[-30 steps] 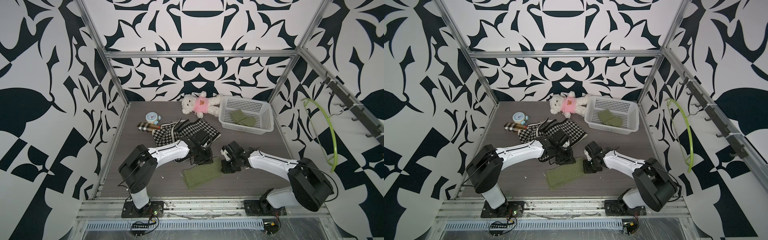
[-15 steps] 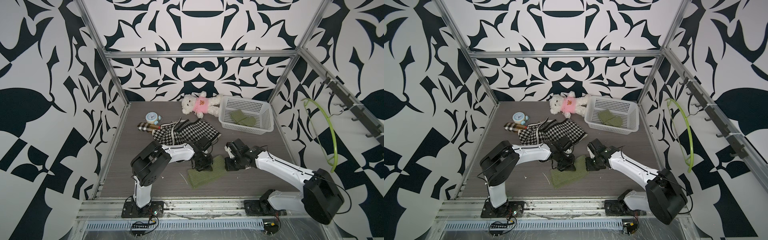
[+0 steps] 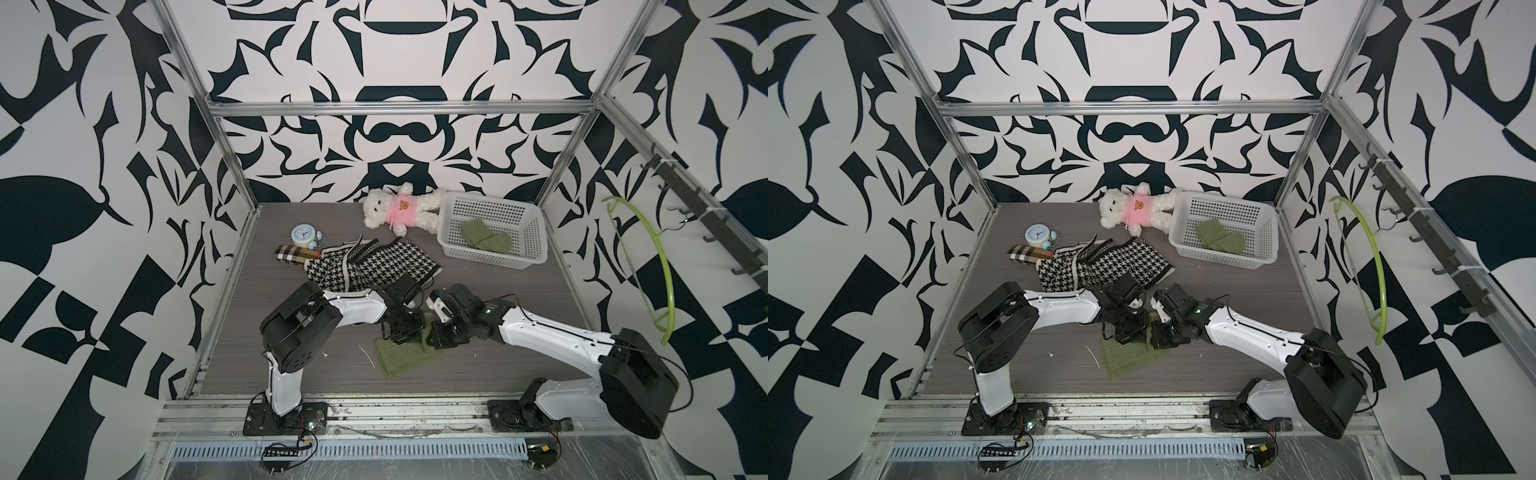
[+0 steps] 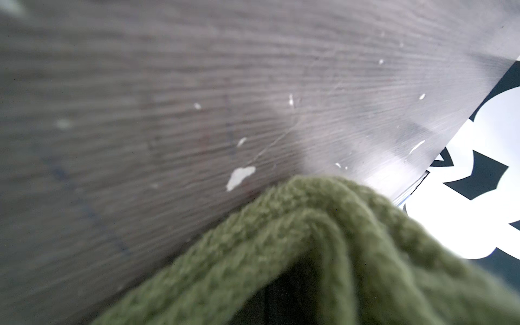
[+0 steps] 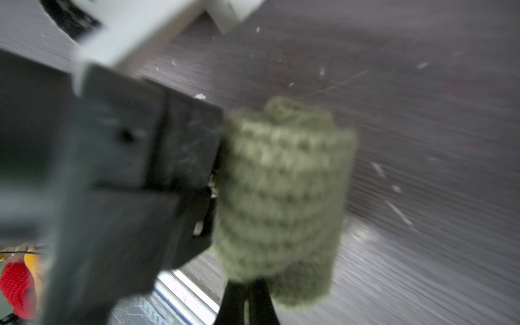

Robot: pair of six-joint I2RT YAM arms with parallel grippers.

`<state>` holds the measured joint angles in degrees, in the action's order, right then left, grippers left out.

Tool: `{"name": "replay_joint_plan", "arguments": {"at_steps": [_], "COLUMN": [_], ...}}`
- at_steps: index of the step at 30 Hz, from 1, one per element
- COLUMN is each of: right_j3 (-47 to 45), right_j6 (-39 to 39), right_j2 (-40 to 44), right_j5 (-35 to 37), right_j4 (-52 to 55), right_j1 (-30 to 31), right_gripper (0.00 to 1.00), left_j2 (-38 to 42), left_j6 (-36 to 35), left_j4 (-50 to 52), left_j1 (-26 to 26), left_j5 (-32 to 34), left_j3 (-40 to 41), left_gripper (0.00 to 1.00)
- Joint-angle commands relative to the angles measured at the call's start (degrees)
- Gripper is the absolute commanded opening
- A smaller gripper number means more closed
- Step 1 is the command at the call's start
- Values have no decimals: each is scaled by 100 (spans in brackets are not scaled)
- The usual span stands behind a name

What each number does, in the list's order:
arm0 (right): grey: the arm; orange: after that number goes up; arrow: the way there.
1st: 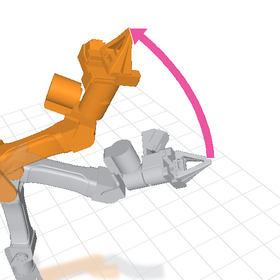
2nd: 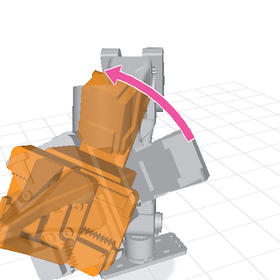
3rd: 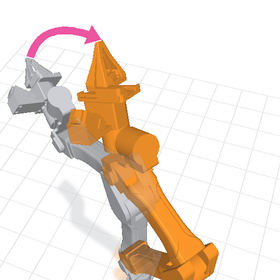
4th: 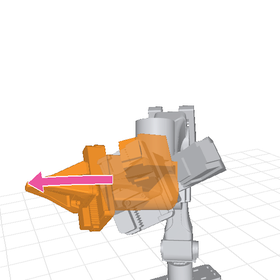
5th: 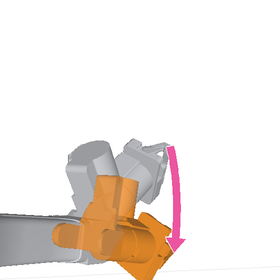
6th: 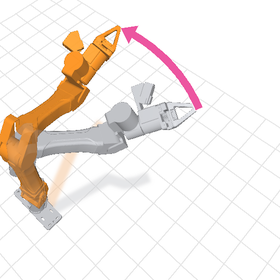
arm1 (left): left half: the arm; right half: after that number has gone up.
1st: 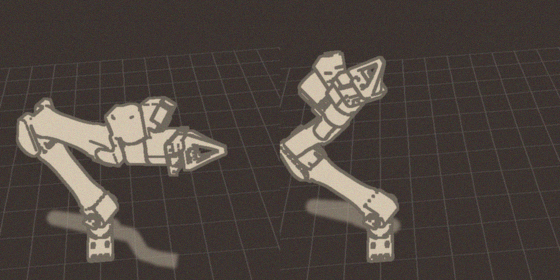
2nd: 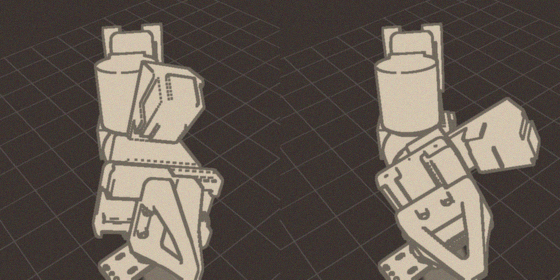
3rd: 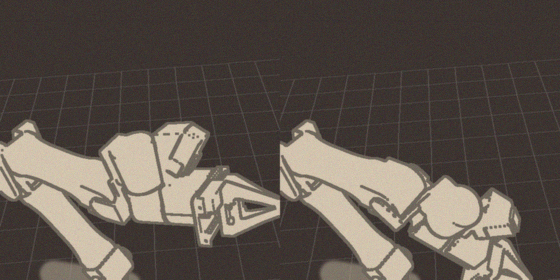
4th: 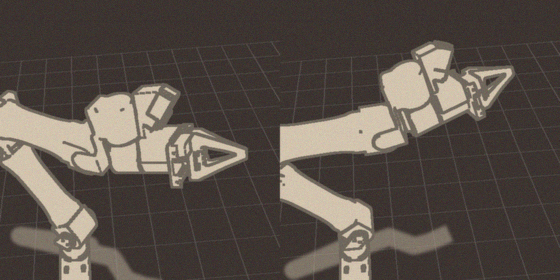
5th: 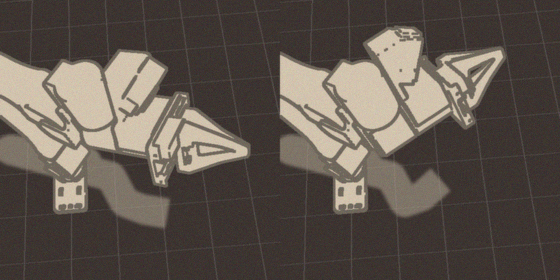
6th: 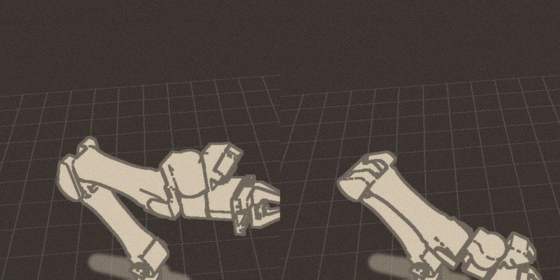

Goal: Roll up the scarf and place it into the basket
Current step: Roll the scarf at the center of the board.

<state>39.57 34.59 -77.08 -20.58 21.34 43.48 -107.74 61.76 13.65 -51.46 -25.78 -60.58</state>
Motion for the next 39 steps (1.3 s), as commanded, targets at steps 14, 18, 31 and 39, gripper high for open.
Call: {"name": "replay_joint_plan", "arguments": {"at_steps": [14, 18, 31, 39], "right_j3": [-483, -512, -380, -433], "right_j6": [220, 223, 206, 206], "right_j2": [-443, -519, -738, -747], "right_j5": [158, 211, 186, 219], "right_j4": [-958, -1003, -1028, -1027], "right_j1": [100, 99, 97, 99], "right_gripper": [0, 0, 0, 0], "left_j2": [794, 1111, 1380, 1167], "left_j6": [-41, -23, -103, -148], "left_j4": [1077, 1341, 764, 520], "left_j1": [119, 119, -66, -161], "left_j5": [622, 860, 856, 691], "left_j3": [338, 553, 255, -107], "left_gripper": [22, 16, 18, 7]}}
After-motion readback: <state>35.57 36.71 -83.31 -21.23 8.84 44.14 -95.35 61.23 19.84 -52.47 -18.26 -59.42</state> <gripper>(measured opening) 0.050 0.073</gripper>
